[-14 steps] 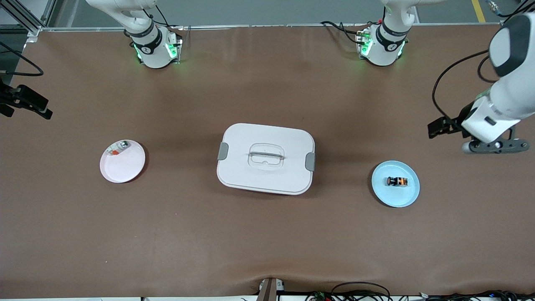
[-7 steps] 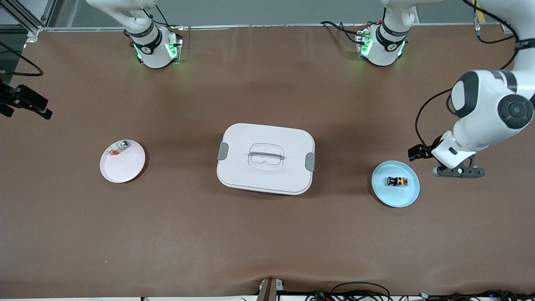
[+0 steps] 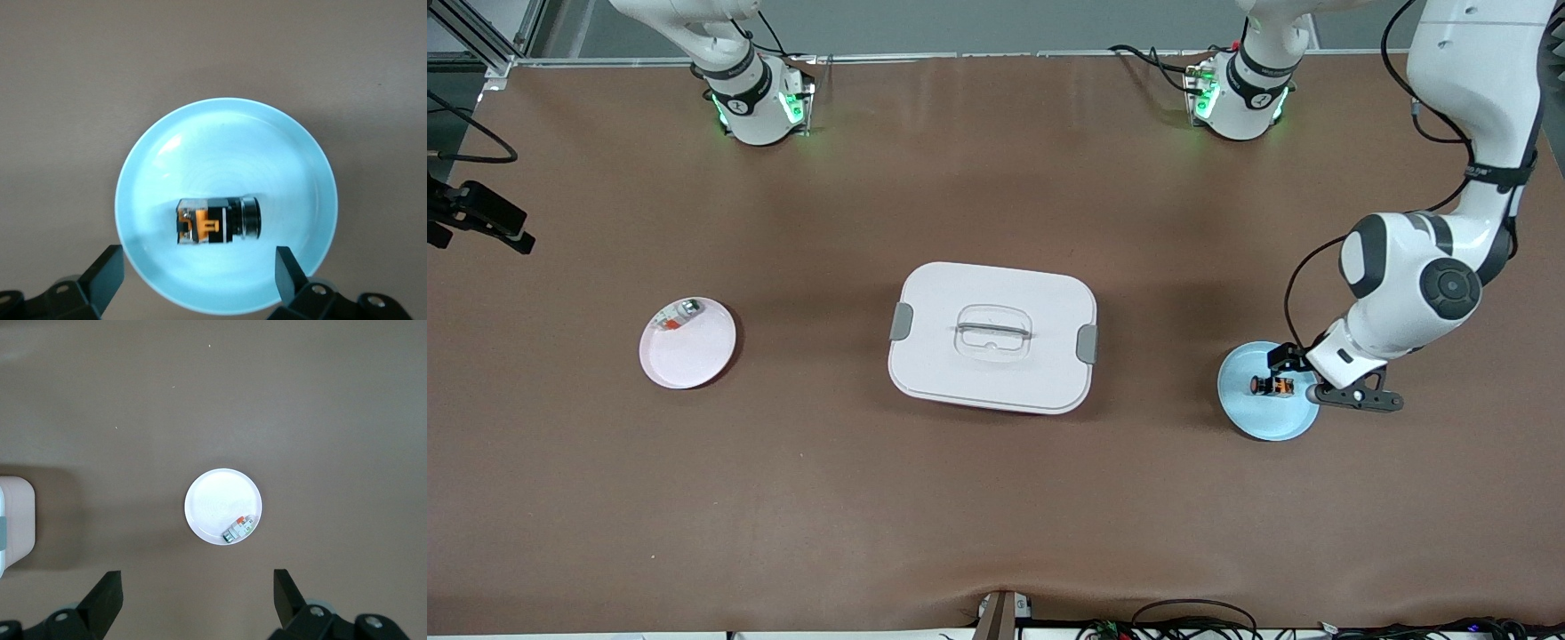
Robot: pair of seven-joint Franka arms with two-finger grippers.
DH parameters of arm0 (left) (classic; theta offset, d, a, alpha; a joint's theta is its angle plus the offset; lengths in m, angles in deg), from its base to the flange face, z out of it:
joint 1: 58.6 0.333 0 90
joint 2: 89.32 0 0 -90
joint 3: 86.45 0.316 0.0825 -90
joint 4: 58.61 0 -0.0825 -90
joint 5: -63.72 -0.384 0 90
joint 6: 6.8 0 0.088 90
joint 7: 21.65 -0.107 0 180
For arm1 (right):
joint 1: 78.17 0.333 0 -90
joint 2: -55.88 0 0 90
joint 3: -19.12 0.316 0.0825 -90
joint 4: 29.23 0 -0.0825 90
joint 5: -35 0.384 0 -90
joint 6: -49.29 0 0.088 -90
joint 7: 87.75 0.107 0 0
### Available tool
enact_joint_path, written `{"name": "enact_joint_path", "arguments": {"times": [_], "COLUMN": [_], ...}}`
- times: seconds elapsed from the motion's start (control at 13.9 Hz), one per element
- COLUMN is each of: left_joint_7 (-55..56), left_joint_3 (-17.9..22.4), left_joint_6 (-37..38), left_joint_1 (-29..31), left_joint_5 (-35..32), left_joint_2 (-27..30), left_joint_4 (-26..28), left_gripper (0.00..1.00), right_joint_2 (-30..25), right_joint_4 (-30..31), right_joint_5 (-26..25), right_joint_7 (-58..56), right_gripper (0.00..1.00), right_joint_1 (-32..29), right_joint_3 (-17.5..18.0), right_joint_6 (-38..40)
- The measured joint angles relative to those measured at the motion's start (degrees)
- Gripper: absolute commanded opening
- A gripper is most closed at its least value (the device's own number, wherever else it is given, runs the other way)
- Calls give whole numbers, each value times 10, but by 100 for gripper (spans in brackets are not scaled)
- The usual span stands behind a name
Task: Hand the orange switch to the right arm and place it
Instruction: 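Reach the left gripper down to the switch on the blue plate, then close the left gripper on the black-and-orange switch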
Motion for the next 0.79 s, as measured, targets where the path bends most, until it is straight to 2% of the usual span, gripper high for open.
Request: {"name": "enact_joint_path", "arguments": {"times": [0.58, 0.65, 0.72, 0.79], "left_joint_7": [0, 0, 0, 0], "left_joint_3": [0, 0, 0, 0], "left_joint_6": [-72, -73, -73, -73], "left_joint_1": [0, 0, 0, 0], "left_joint_5": [0, 0, 0, 0], "left_joint_2": [-67, -69, -70, -70], "left_joint_4": [1, 1, 1, 1], "left_gripper": [100, 89, 72, 51], "right_joint_2": [0, 0, 0, 0], "right_joint_4": [0, 0, 0, 0], "right_joint_5": [-11, -12, -12, -12], "right_joint_7": [0, 0, 0, 0], "right_gripper": [100, 100, 100, 100], "right_joint_1": [0, 0, 0, 0], "right_joint_3": [3, 4, 4, 5], "right_joint_6": [0, 0, 0, 0]}}
